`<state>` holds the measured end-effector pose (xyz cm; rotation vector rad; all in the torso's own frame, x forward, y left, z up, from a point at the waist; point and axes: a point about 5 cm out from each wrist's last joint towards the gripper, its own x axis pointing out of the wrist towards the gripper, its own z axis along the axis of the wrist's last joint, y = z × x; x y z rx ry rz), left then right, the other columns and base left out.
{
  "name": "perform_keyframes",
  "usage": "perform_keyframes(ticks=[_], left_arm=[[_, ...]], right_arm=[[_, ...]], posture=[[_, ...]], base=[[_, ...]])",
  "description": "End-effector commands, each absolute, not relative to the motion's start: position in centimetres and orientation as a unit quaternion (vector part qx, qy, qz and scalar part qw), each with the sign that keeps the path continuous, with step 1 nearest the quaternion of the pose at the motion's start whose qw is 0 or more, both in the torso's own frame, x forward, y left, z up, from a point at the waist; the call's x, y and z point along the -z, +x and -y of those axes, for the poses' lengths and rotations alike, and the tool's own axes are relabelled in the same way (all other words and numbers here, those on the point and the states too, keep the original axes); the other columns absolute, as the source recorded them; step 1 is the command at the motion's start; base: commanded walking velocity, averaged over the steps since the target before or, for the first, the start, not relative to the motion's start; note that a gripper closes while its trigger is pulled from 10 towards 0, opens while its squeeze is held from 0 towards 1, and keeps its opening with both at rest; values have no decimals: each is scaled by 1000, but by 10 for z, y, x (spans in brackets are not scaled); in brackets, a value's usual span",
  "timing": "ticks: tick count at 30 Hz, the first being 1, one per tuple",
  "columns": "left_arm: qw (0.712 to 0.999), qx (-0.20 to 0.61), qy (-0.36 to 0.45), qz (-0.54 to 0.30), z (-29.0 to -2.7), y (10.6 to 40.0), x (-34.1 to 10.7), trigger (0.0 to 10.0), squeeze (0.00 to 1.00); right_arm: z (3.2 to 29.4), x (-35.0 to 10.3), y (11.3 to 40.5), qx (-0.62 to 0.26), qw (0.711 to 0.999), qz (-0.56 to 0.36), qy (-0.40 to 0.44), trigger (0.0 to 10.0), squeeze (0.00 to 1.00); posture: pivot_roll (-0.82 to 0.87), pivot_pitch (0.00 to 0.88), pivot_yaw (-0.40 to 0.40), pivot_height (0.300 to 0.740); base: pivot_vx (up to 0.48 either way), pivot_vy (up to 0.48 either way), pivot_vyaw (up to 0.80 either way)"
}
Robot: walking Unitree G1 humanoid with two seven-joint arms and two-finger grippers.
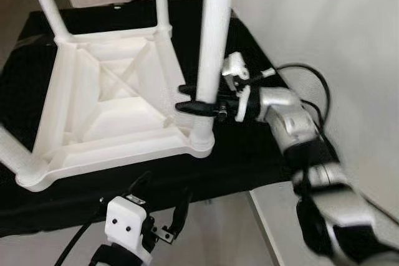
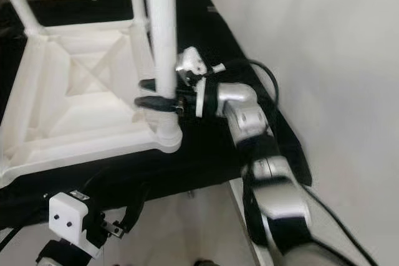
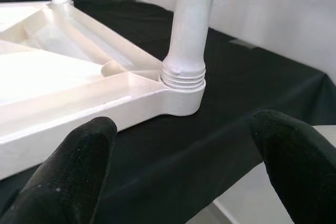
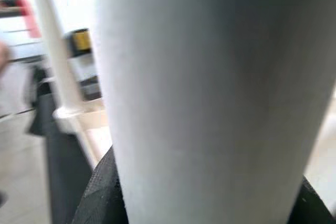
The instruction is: Building children table
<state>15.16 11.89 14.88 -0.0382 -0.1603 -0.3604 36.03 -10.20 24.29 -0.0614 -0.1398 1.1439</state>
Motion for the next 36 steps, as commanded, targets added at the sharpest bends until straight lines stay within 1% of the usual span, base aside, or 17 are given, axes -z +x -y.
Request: perform_keyframes(ticks=[1,2,3,5,14,15,19,20,23,26,27,28,29,30,31,32,36], left_arm=[[981,180,-20,77,-122,149,-149,10000,0],[980,180,-19,77,-123,150,-149,10000,0],[980,180,-19,77,-123,150,-149,10000,0],[980,185,-17,76,-124,152,-149,10000,0],[980,184,-14,75,-125,155,-147,10000,0],[981,180,-13,76,-125,155,-146,10000,0],[981,175,-12,77,-126,156,-146,10000,0],[981,175,-13,78,-126,157,-146,10000,0],[981,176,-13,78,-125,157,-146,10000,0],[981,177,-15,78,-124,157,-146,10000,0],[981,177,-15,78,-124,157,-146,10000,0],[981,178,-15,77,-124,156,-146,10000,0],[981,178,-16,77,-123,155,-146,10000,0],[981,178,-16,77,-123,155,-146,10000,0],[981,178,-17,77,-123,154,-146,10000,0],[981,178,-17,76,-122,153,-146,10000,0],[981,177,-17,75,-122,152,-147,10000,0]], right_arm=[[109,-225,356,-457,888,51,-7,0,0],[109,-208,349,-346,937,37,-27,0,0],[109,-208,349,-346,937,37,-27,0,0],[95,-176,317,-233,972,1,-38,0,0],[77,-174,320,-271,962,4,-41,0,0],[77,-180,325,-271,962,4,-36,10000,0],[73,-196,330,-337,941,21,-16,10000,67],[69,-213,328,-404,914,49,2,10000,1000],[68,-225,327,-447,892,68,18,10000,1000],[71,-237,327,-565,821,76,-16,10000,1000],[71,-237,327,-565,821,76,-16,10000,1000],[74,-240,328,-603,793,76,-41,10000,1000],[76,-241,333,-637,766,63,-57,10000,98],[76,-241,333,-637,766,63,-57,10000,98],[80,-243,338,-670,738,46,-69,10000,98],[80,-244,343,-669,738,42,-72,10000,0],[79,-248,353,-673,735,33,-71,10000,0]], posture=[[-52,198,-60,740],[-64,202,-45,740],[-64,202,-45,740],[-64,198,-36,740],[-62,176,-36,740],[-61,172,-41,740],[-61,169,-40,740],[-58,164,-42,740],[-58,164,-42,740],[-59,165,-45,740],[-59,165,-45,740],[-55,167,-45,740],[-47,170,-48,740],[-47,170,-48,740],[-46,171,-49,740],[-41,172,-52,740],[-33,182,-55,740]], base=[[0,0,0],[0,0,0],[0,0,0],[0,0,0],[0,0,0],[0,0,0],[0,0,0],[0,0,0],[0,0,0],[0,0,0],[0,0,0],[0,0,0],[0,0,0],[0,0,0],[0,0,0],[0,0,0],[0,0,0]])
